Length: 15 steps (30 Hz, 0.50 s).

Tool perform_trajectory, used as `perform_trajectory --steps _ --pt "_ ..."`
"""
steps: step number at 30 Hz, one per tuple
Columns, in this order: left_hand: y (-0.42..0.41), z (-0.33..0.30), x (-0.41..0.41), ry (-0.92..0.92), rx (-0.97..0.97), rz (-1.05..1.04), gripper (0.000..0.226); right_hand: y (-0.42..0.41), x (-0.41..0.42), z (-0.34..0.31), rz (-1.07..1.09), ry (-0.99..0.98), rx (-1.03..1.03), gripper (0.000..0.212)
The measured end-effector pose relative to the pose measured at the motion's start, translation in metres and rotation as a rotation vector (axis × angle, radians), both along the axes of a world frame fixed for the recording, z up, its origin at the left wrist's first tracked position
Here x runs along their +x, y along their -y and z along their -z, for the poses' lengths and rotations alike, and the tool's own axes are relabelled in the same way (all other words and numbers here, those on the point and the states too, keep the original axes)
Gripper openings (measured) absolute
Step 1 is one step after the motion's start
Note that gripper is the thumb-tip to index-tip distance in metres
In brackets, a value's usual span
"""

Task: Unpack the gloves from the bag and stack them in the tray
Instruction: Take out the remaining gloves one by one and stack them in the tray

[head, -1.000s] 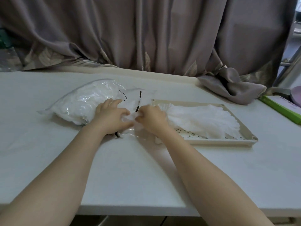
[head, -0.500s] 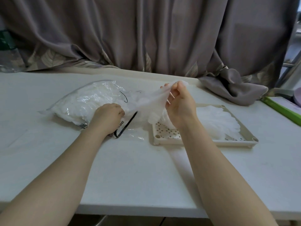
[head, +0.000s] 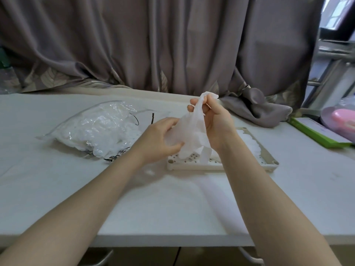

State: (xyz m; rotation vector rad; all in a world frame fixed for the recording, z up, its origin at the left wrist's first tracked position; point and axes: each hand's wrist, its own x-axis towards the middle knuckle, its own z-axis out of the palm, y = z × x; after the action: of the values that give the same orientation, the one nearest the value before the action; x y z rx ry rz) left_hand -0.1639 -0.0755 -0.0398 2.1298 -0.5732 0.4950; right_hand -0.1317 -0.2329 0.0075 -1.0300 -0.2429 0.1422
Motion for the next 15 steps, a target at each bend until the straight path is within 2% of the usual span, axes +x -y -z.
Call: perform_trajectory --steps 3,6,9,11,13,15 --pt "0.004 0.001 0.001 -0.057 -0.075 -0.032 0.025 0.015 0.0 0.003 0.16 0.088 -0.263 0.03" --pt "0.006 -0.004 -0.001 -0.262 -0.396 0.034 0.037 0.029 0.005 0.01 0.452 0.191 -0.622 0.03" --pt "0.01 -0.012 -0.005 -0.362 -0.593 0.104 0.04 0.043 0.003 0.014 0.5 0.215 -0.777 0.03" --pt "0.018 -0.015 -0.008 -0.394 -0.538 0.119 0.032 0.049 -0.001 0.012 0.478 0.2 -0.741 0.031" --pt "0.032 -0.015 -0.017 -0.432 -0.39 0.142 0.008 0.051 -0.003 0.01 0.434 0.171 -0.64 0.03" --pt "0.047 -0.014 -0.023 -0.399 -0.23 0.152 0.046 0.05 -0.006 0.009 0.377 0.159 -0.598 0.027"
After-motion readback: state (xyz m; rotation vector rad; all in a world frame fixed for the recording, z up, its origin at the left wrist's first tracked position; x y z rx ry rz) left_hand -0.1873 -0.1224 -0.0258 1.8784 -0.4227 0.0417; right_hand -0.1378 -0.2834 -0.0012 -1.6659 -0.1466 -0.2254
